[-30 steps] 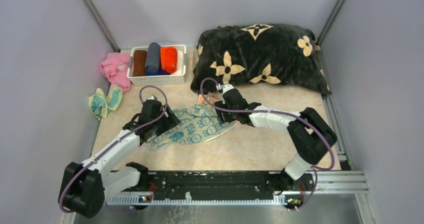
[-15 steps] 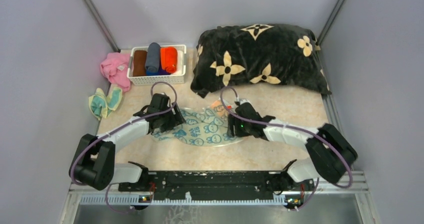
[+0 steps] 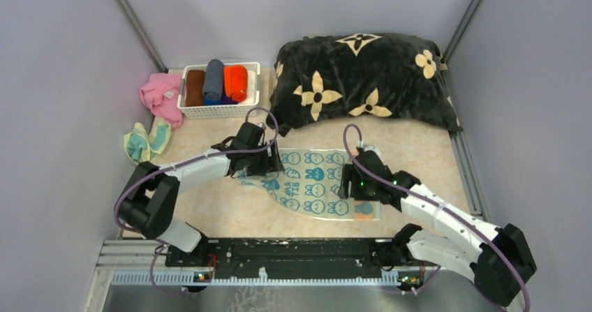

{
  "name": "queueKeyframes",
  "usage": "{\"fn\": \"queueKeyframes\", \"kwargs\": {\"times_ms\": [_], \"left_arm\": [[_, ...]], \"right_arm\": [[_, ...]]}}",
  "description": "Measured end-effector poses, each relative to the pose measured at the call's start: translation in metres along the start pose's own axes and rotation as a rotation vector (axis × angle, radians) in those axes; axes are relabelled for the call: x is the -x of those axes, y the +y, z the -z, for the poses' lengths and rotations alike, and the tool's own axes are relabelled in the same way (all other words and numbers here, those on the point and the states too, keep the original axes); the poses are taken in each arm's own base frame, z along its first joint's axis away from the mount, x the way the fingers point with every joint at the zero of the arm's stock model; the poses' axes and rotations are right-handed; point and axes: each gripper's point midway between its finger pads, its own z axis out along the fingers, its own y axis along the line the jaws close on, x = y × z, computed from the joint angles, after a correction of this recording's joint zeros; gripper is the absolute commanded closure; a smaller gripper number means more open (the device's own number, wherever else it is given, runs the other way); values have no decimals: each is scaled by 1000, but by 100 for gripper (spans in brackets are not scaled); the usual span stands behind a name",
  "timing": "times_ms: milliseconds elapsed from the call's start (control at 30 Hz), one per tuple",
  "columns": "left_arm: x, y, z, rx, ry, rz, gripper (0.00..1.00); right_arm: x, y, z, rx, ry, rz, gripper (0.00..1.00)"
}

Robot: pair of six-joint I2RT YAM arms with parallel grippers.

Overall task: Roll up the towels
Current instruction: Flatten out the towel at the center of the board.

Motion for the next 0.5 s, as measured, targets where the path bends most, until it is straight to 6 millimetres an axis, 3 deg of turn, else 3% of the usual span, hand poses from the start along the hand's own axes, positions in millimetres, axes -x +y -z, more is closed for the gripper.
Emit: {"fn": "queueKeyframes", "kwargs": {"times_ms": [133,233,333,500], "left_arm": [[6,15,17,23,-16,9,19],[28,35,36,51,-86,53,19],[49,55,48,93,-154,97,20],[56,82,50,165,-112,127,21]], "right_arm": [[57,-1,10,-41,-92,17,32],[96,-14,10,-88,-146,18,33],[121,-31,4,-133,-173,14,37],[146,-64,-15,-197,-167,4,45]]}}
